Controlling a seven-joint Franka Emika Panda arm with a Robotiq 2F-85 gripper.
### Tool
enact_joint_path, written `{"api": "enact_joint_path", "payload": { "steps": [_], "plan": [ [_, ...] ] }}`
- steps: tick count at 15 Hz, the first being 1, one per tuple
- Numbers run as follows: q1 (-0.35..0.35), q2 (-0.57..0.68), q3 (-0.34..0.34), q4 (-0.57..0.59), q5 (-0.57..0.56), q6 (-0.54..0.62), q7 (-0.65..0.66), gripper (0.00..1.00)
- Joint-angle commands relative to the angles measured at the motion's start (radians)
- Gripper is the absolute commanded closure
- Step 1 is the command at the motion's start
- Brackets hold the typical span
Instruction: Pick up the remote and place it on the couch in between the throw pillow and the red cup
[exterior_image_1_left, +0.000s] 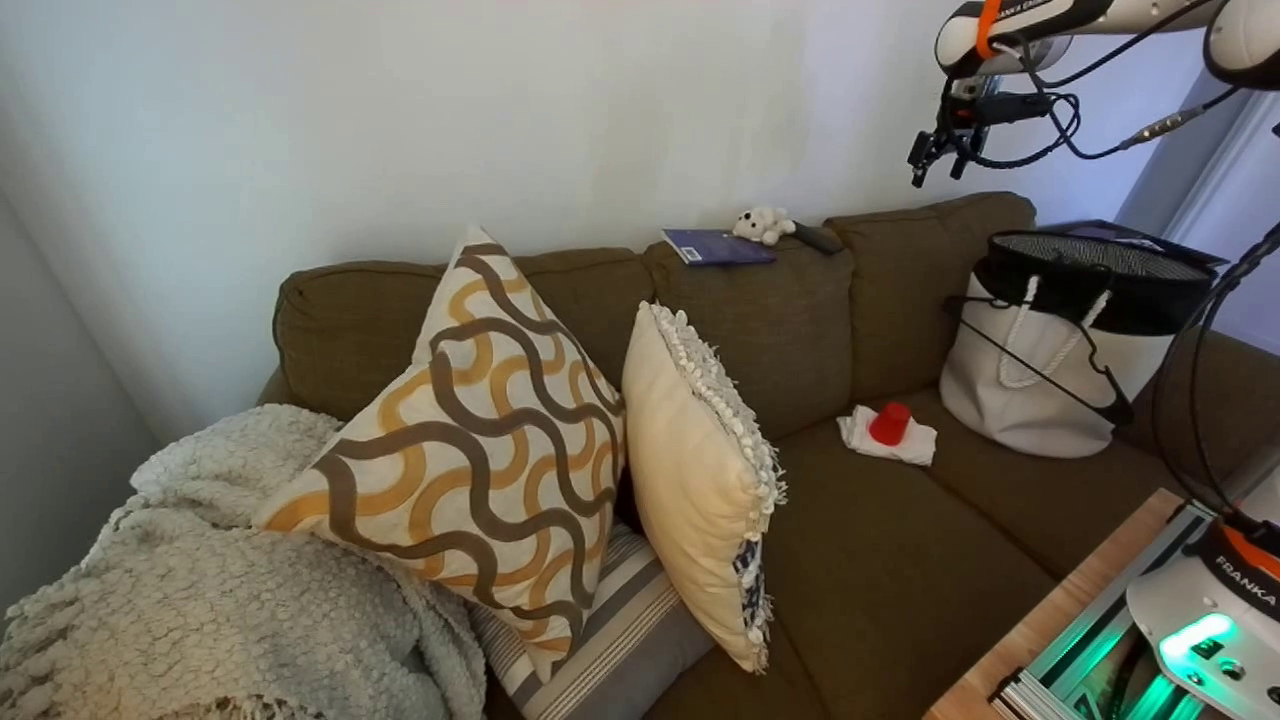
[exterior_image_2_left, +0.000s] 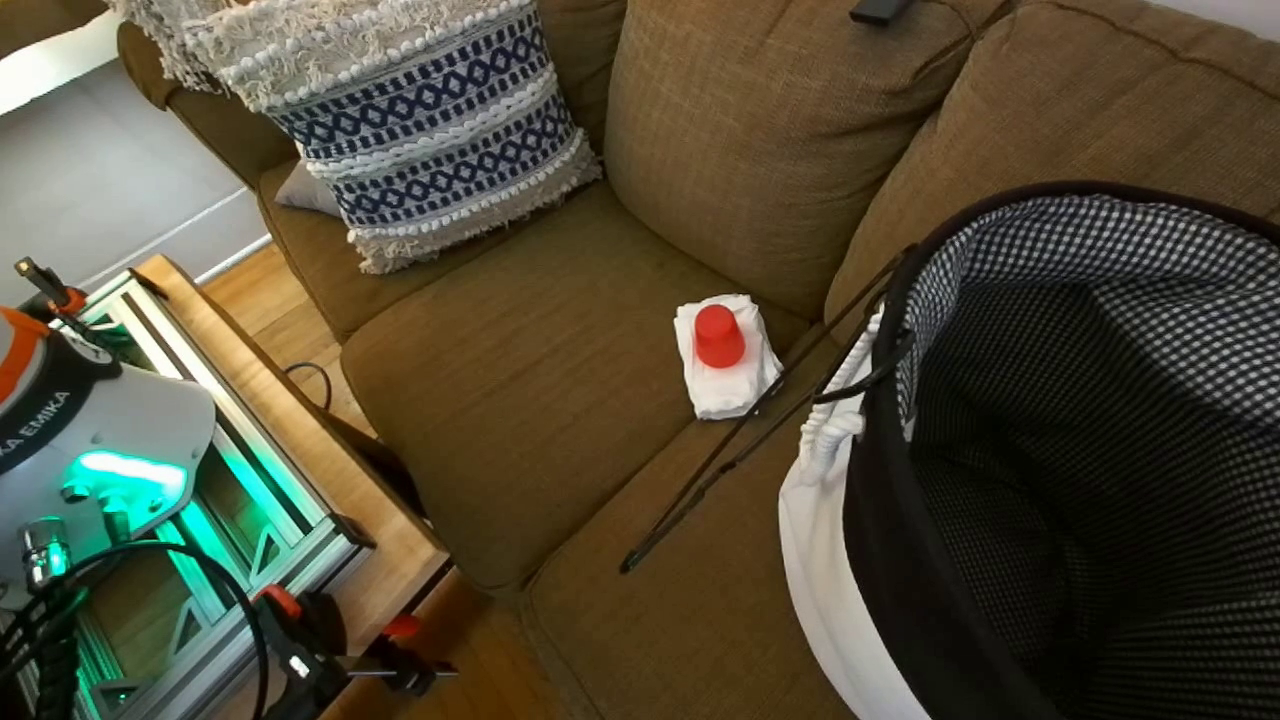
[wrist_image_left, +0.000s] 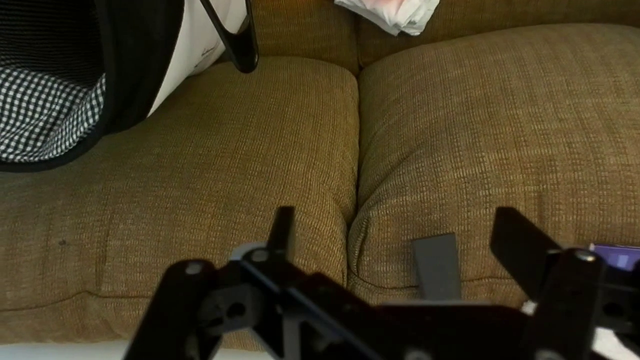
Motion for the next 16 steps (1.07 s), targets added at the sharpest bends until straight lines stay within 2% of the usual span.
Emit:
{"api": "enact_joint_path", "payload": {
  "steps": [1,4,7,9,10,15,16],
  "plan": [
    [-0.060,0.165,0.039,0.164,0.043,-0.015,-0.021,0.00],
    [-0.079,0.310,0.068,0.318,0.036,0.001,-0.040,0.00],
    [-0.047,0.428,0.075,0.460,-0.020,-0.021,-0.049,0.00],
    [-0.030,0.504,0.071,0.562,-0.020,-0.067,-0.053,0.00],
    [-0.029,0.405,0.068,0.409,-0.006,-0.001,-0.037,0.00],
    [-0.022,0.422,0.065,0.432,-0.006,-0.003,-0.036,0.00],
    [-0.014,0.443,0.060,0.430,-0.024,0.138,-0.044,0.00]
  ]
}}
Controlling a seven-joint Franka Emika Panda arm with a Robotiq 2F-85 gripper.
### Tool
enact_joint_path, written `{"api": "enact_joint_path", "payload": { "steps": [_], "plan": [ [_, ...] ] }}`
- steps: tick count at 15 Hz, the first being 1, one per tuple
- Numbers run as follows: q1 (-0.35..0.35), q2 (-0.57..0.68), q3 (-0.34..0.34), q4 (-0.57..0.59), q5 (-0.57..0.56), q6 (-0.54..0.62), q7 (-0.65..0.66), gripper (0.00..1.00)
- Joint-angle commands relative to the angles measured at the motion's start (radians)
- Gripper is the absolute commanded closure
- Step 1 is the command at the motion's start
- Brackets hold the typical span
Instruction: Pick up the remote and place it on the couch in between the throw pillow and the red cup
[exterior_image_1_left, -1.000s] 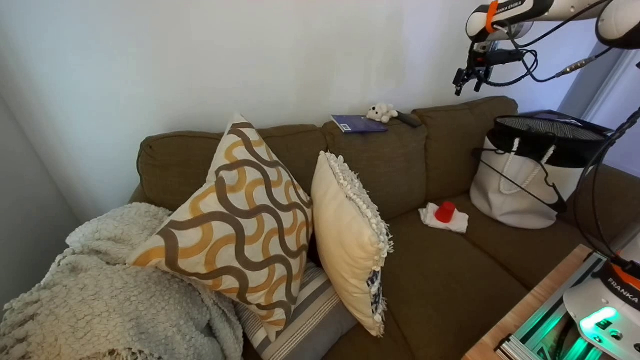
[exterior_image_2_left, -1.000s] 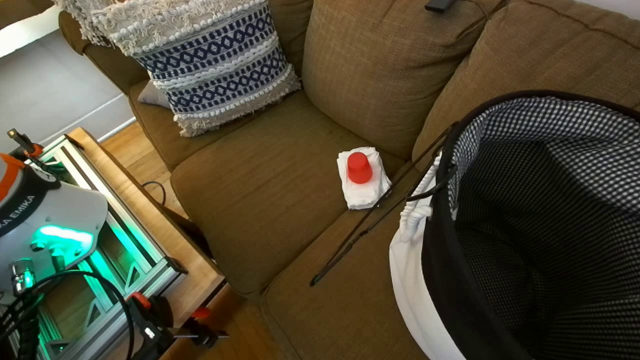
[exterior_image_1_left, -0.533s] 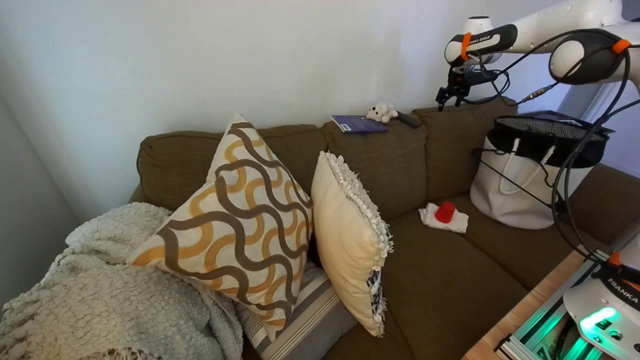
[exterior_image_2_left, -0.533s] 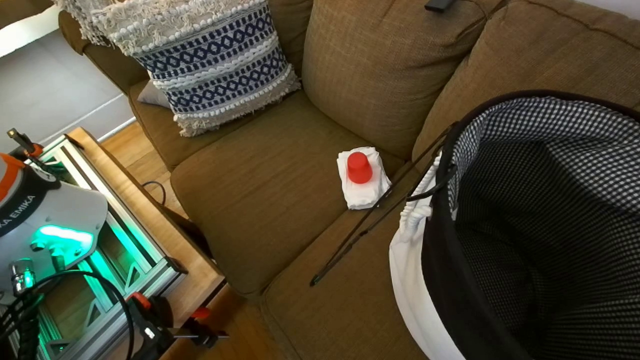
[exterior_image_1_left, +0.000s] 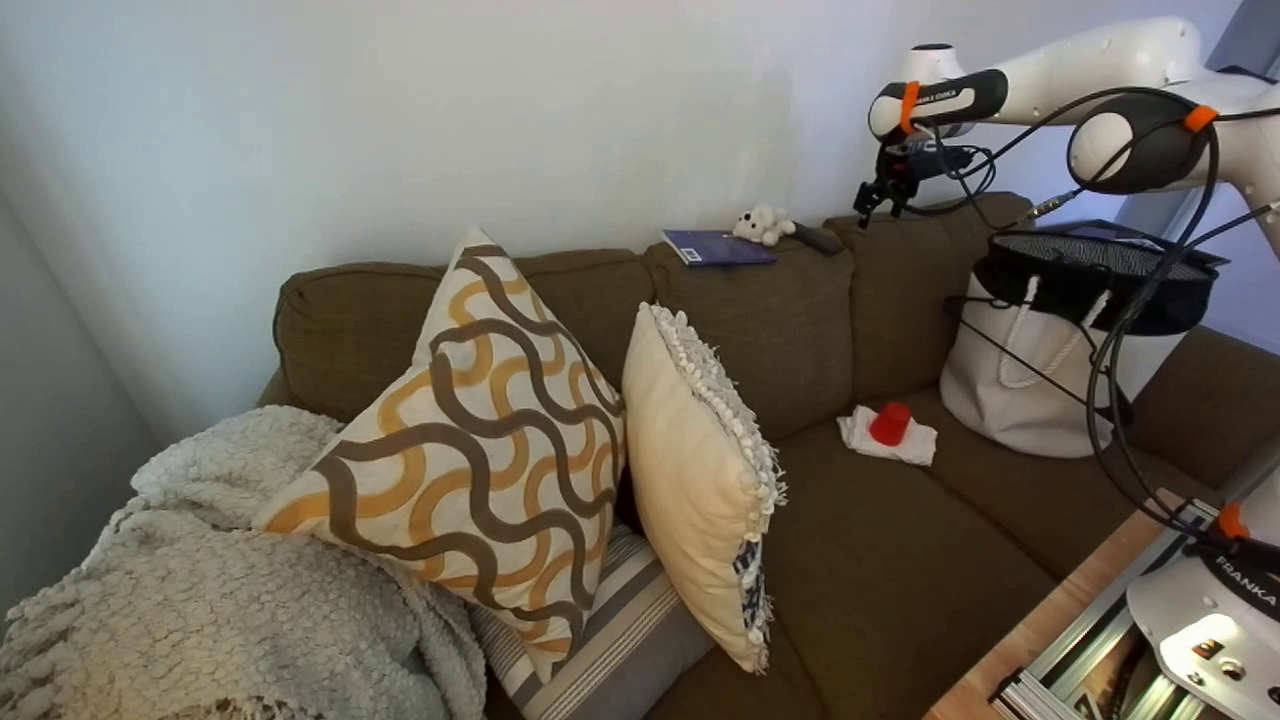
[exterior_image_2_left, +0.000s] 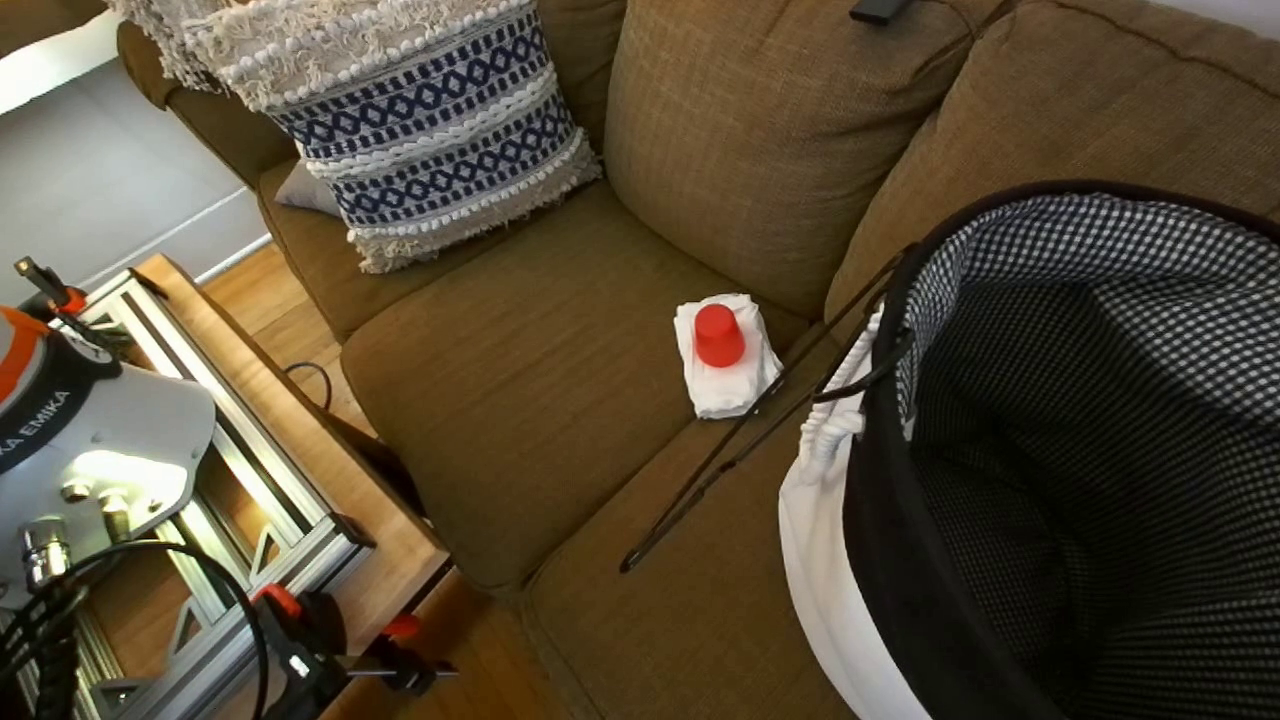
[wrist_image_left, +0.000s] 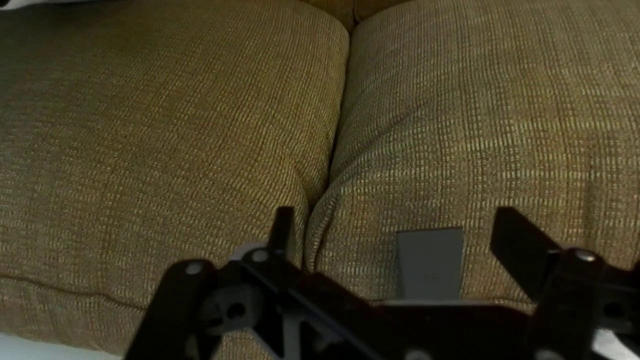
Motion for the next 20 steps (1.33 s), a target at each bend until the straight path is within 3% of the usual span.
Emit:
{"api": "enact_joint_path", "payload": {
  "steps": [1,4,8,11,12,13,20],
  "plan": [
    [0.014,0.044,-0.003,0.005,-0.029,0.206,-0.034,0.00],
    [0.017,0.125,0.007,0.054,-0.047,0.387,-0.079,0.00],
    [-0.017,0.235,0.093,0.133,-0.031,0.407,-0.156,0.00],
    [-0.026,0.308,0.106,0.191,-0.036,0.444,-0.181,0.00],
    [-0.031,0.337,0.107,0.224,-0.023,0.440,-0.199,0.25],
    [-0.034,0.351,0.109,0.237,-0.023,0.441,-0.206,0.26],
    [-0.032,0.350,0.148,0.276,-0.026,0.420,-0.322,0.78]
  ]
}}
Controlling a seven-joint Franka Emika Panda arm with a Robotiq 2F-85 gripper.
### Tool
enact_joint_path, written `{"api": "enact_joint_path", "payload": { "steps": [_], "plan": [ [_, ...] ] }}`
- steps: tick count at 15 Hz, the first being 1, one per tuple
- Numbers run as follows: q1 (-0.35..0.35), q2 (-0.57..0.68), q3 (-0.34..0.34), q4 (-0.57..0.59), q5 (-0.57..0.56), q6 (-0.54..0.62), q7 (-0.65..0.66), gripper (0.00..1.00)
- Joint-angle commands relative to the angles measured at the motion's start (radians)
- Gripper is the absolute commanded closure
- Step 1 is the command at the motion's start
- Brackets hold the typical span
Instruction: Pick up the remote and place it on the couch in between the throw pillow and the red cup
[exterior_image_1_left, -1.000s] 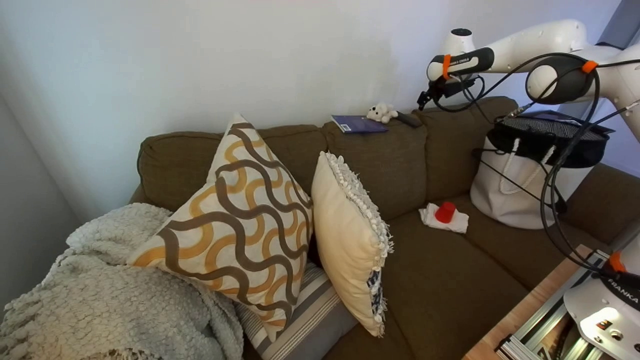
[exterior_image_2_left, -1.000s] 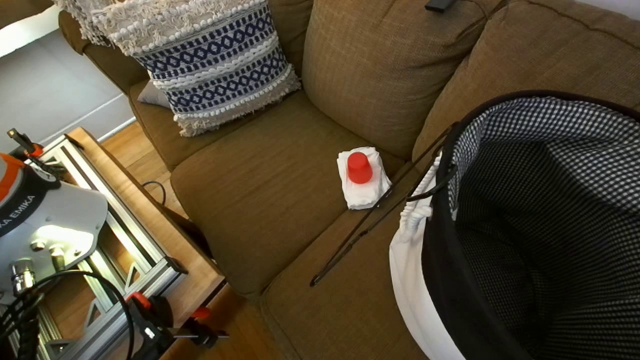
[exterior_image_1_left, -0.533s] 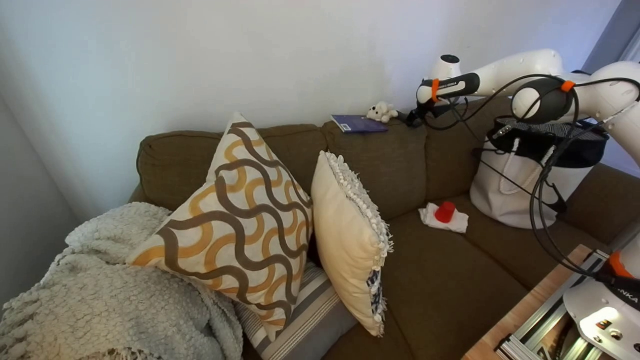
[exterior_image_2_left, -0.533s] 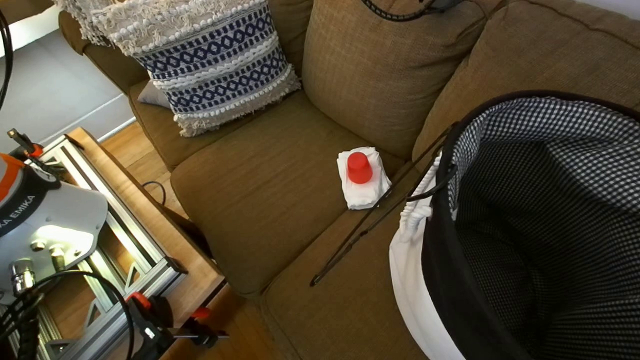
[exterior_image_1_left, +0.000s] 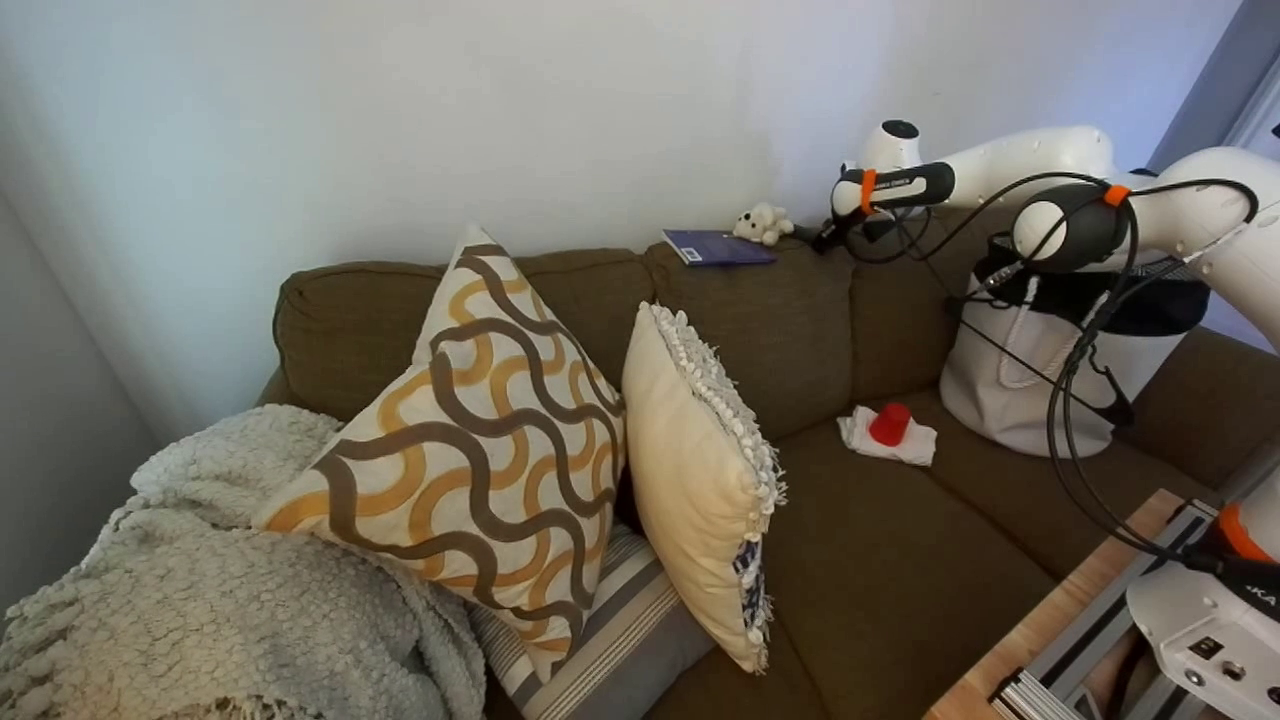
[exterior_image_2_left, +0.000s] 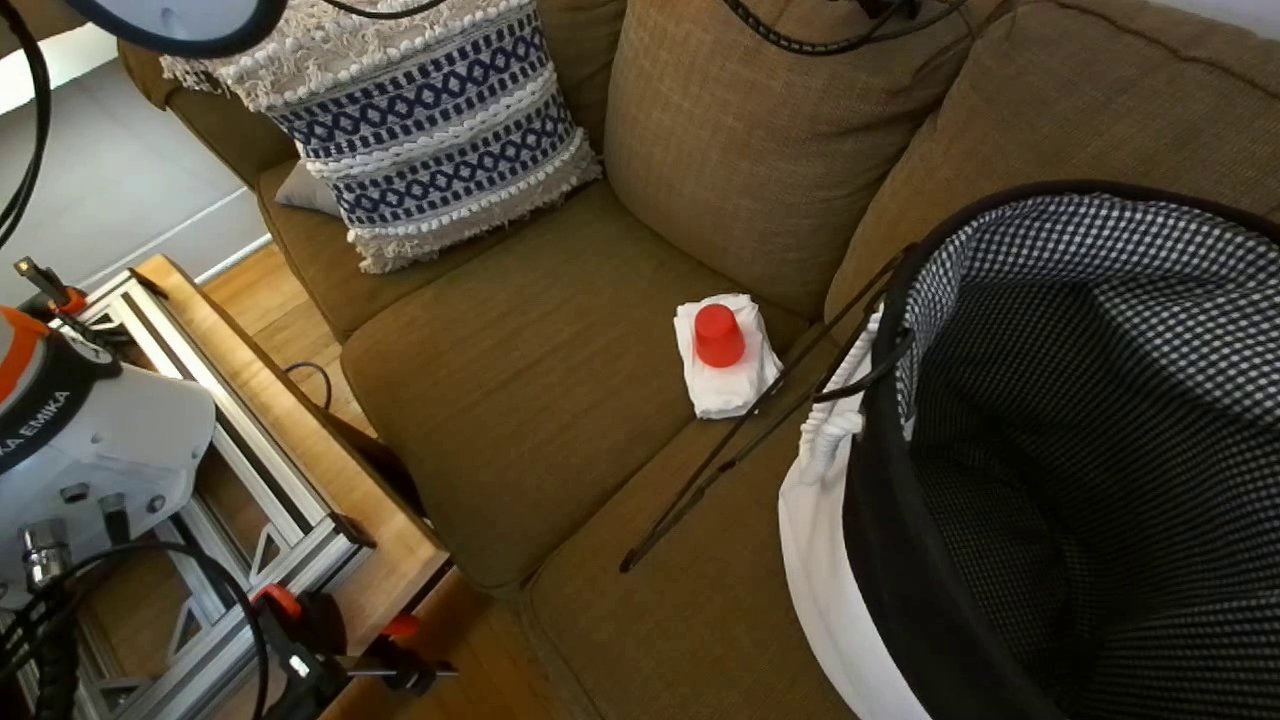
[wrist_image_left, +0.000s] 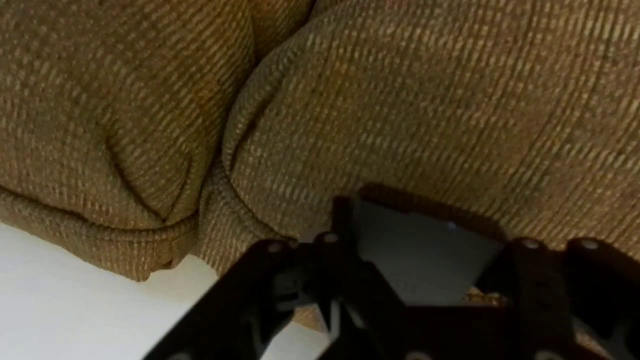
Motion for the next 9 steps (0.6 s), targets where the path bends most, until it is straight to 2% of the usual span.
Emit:
{"api": "enact_joint_path", "payload": {
  "steps": [1,3,5,9],
  "plan": [
    [-0.012,-0.009,0.063,0.022,0.018,-0.031,-0.120,0.85],
    [-0.015,-0.077,0.099,-0.044,0.028,-0.104,-0.177,0.99],
    [-0.013,-0.147,0.094,-0.115,0.016,-0.193,-0.178,0.96],
    [-0.005,-0.285,0.062,-0.286,0.002,-0.316,-0.116,1.00]
  ]
}}
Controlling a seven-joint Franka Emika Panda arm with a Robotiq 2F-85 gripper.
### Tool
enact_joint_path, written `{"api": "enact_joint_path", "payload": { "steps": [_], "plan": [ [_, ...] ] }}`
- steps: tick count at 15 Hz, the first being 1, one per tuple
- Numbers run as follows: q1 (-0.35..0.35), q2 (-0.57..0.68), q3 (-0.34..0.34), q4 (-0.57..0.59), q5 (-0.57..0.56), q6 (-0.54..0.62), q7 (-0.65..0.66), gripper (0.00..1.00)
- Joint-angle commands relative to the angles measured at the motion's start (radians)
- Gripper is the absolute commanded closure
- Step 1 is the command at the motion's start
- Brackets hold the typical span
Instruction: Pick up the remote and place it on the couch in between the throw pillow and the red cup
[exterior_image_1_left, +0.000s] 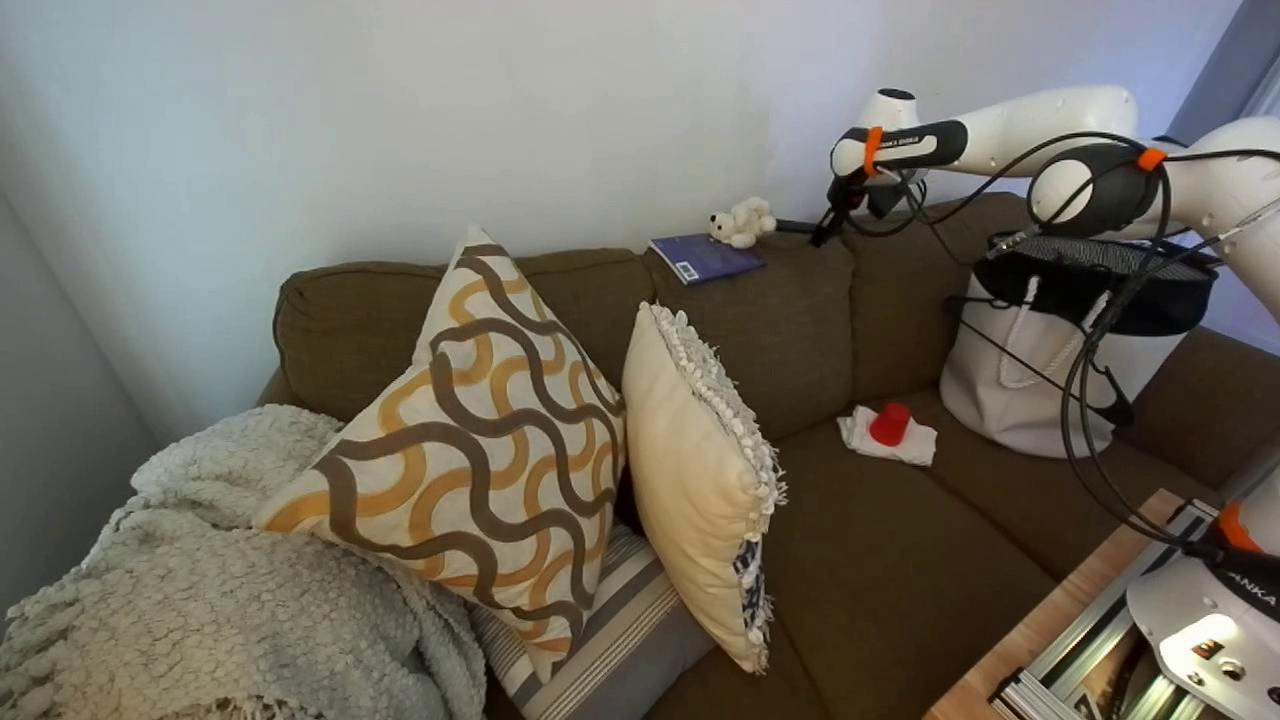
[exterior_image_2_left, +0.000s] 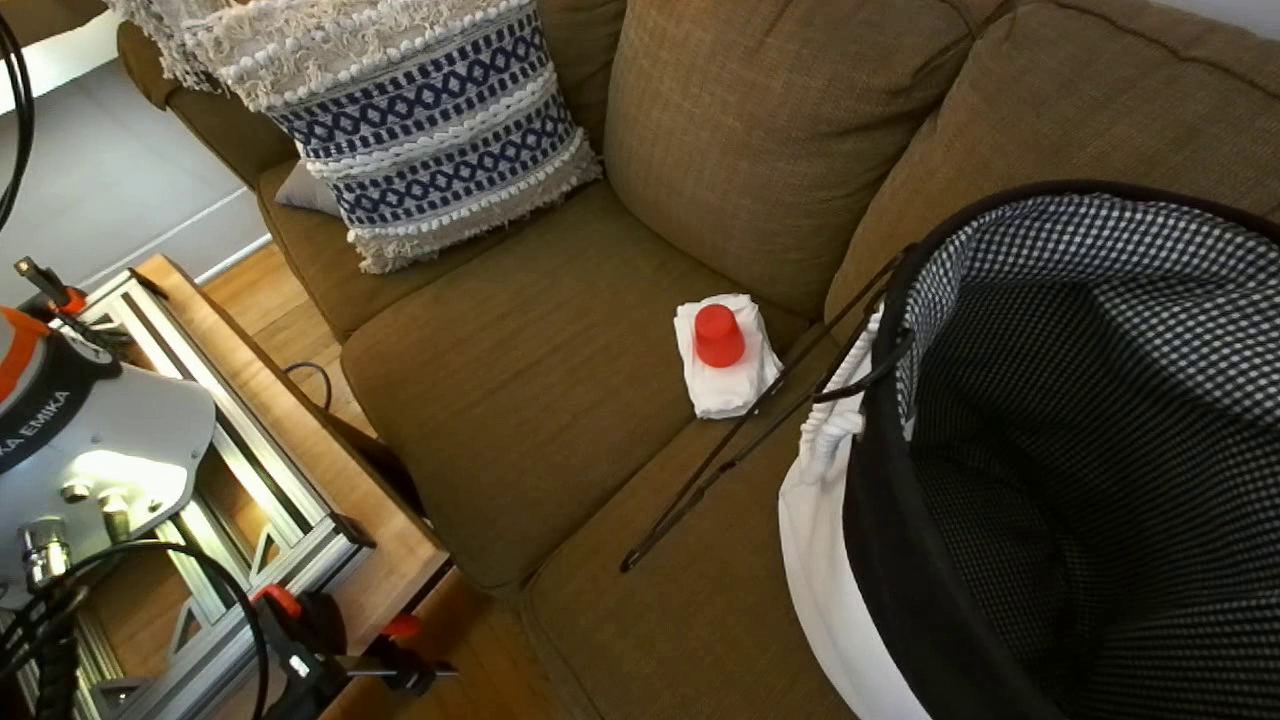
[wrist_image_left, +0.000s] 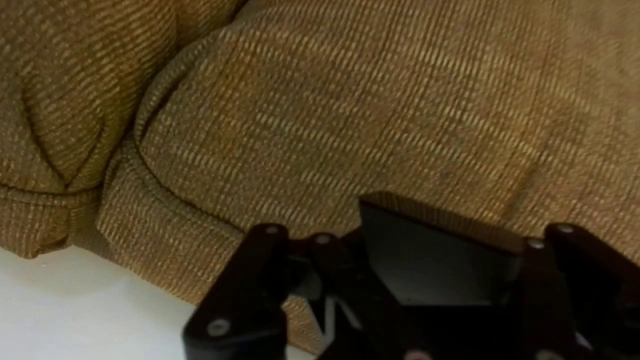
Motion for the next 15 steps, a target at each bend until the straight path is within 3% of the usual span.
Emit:
{"api": "enact_joint_path", "payload": {
  "steps": [1,8,11,15],
  "plan": [
    [0.004,-0.171,-0.030,-0.237,-0.016,-0.069,0.057,1.00],
    [0.079,-0.368,-0.125,-0.544,-0.100,-0.214,0.234,0.99],
    [0.082,-0.453,-0.118,-0.682,-0.087,-0.353,0.244,0.99],
    [0.079,-0.539,-0.084,-0.878,-0.085,-0.470,0.135,0.99]
  ]
}}
